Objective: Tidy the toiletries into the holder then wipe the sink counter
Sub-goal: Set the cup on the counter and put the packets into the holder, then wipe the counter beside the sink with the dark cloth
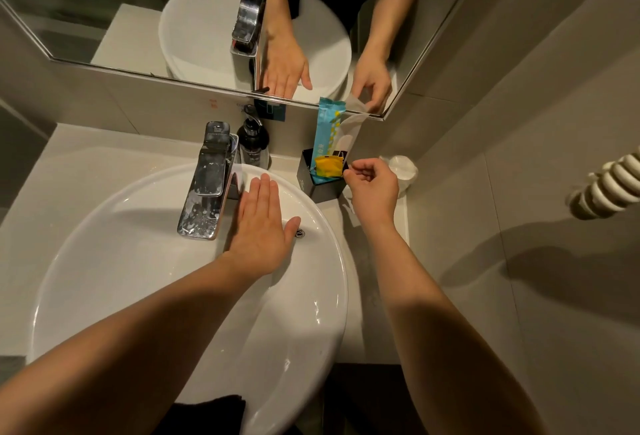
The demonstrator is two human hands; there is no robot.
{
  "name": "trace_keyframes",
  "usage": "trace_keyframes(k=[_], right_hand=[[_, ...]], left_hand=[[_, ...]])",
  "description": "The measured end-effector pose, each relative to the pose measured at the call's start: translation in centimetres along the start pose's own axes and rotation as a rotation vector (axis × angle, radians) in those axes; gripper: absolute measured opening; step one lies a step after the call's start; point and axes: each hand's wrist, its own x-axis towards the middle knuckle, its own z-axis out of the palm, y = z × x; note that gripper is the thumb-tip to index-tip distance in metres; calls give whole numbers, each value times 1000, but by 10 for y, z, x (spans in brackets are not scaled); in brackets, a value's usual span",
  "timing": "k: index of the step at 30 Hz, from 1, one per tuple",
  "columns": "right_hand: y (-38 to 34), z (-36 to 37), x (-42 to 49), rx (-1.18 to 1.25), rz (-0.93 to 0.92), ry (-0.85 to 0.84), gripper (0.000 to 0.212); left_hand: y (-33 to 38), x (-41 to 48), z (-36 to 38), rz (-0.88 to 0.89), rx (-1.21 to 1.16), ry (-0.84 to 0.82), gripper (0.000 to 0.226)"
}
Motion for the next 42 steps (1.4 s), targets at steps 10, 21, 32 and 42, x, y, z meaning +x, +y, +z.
trace_keyframes(k=[10, 21, 32, 42], right_hand=[[-4, -13, -60, -554, -142, -199, 47], [-13, -21, -129, -930, -356, -423, 86], [-29, -20, -226, -1067, -276, -460, 85], [-27, -13, -305, -1042, -135, -594, 71]], left_hand=[[4, -1, -18, -2, -4, -139, 81], [-19, -66, -56, 187, -122, -102, 74], [-100, -138, -81, 306, 36, 40, 56], [-147, -199, -75, 293, 5, -134, 58]])
